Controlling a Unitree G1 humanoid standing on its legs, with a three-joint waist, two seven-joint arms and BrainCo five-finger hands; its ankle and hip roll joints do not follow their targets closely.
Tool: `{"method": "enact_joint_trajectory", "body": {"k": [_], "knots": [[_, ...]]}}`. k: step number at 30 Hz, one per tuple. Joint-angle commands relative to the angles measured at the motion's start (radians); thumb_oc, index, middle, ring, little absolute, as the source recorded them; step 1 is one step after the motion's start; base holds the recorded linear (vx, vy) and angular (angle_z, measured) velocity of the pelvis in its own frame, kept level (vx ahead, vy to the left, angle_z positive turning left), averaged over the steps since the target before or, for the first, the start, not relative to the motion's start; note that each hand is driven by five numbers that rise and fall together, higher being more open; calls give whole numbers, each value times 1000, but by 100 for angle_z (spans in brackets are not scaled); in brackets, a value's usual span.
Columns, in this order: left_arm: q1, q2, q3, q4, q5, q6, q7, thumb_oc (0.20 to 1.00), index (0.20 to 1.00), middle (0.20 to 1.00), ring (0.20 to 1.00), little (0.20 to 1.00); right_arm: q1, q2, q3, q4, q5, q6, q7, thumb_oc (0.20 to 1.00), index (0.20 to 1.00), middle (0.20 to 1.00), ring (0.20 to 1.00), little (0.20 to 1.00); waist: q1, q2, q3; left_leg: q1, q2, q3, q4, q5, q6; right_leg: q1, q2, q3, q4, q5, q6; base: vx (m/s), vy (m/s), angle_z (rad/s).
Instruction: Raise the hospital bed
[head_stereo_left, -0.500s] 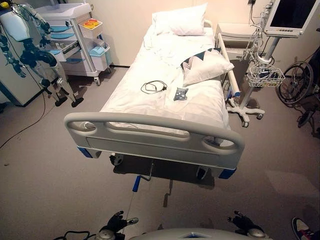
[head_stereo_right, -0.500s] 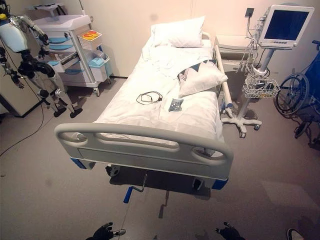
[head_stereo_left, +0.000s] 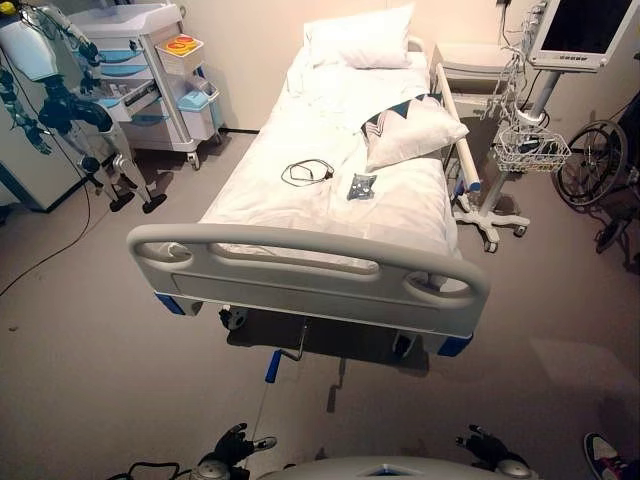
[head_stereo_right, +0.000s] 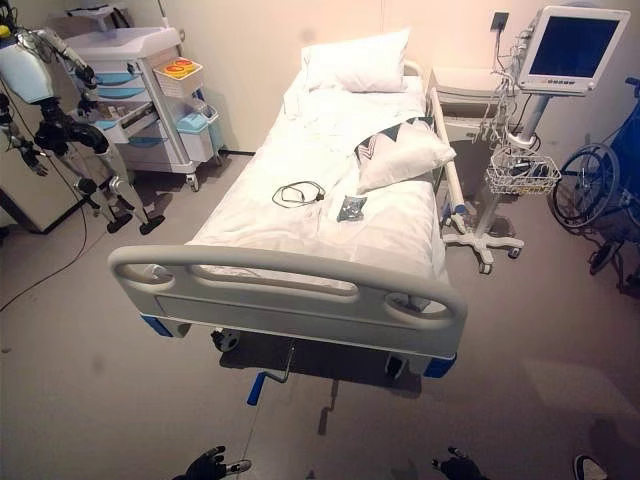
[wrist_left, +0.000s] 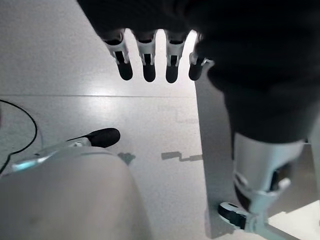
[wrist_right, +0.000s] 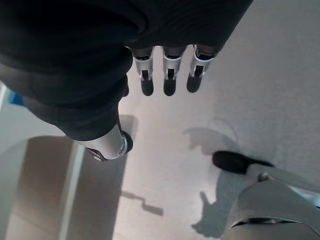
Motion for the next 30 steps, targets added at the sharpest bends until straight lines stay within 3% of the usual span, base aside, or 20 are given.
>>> {"method": "enact_joint_trajectory", "body": {"k": [1, 3, 4, 7, 11, 18, 30], "knots": [[-137, 58, 1, -62, -98, -50, 31, 1000, 1000, 1000, 1000, 1000, -96, -15, 23, -25, 23, -28, -21, 1000, 1000, 1000, 1000, 1000, 11, -41, 114, -47, -31, -5, 36, -34, 34, -114, -96, 25, 84, 51, 90, -205, -1, -6], [-151, 73, -2, -120, -125, -58, 39, 1000, 1000, 1000, 1000, 1000, -107, -24, 27, -49, 25, -33, -31, 1000, 1000, 1000, 1000, 1000, 10, -33, 142, -77, -29, -7, 47, -27, 33, -146, -98, 25, 108, 49, 88, -236, 7, -4], [-177, 94, -18, -224, -158, -63, 51, 1000, 1000, 1000, 1000, 1000, -127, -46, 36, -114, 34, -43, -46, 1000, 1000, 1000, 1000, 1000, 5, -15, 206, -139, -28, -15, 86, -17, 31, -212, -101, 27, 160, 44, 81, -278, 6, -4], [-235, 130, -36, -383, -192, -69, 80, 1000, 1000, 1000, 1000, 1000, -143, -66, 37, -205, 59, -58, -73, 1000, 1000, 1000, 1000, 1000, -5, -3, 298, -267, -27, -34, 179, -3, 15, -311, -114, 11, 235, 33, 70, -268, -50, 6], [-283, 135, -44, -469, -248, -75, 107, 1000, 1000, 1000, 1000, 1000, -164, -88, 30, -247, 61, -64, -93, 1000, 1000, 1000, 1000, 1000, -14, 13, 349, -349, -25, -38, 213, 14, 5, -399, -124, 7, 281, 36, 66, -123, -22, 29], [-328, 171, -38, -638, -308, -78, 136, 1000, 1000, 1000, 1000, 1000, -211, -134, 19, -418, 62, -88, -138, 1000, 1000, 1000, 1000, 1000, -18, 22, 433, -504, -12, -23, 291, 16, 18, -591, -130, 49, 393, 31, 67, -104, 15, -6], [-414, 255, -30, -732, -333, -63, 166, 1000, 1000, 1000, 1000, 1000, -257, -170, 14, -617, 67, -120, -172, 1000, 1000, 1000, 1000, 1000, -25, 15, 452, -713, -1, -24, 368, 11, 16, -789, -136, 65, 448, 33, 68, -28, -2, -1]]}}
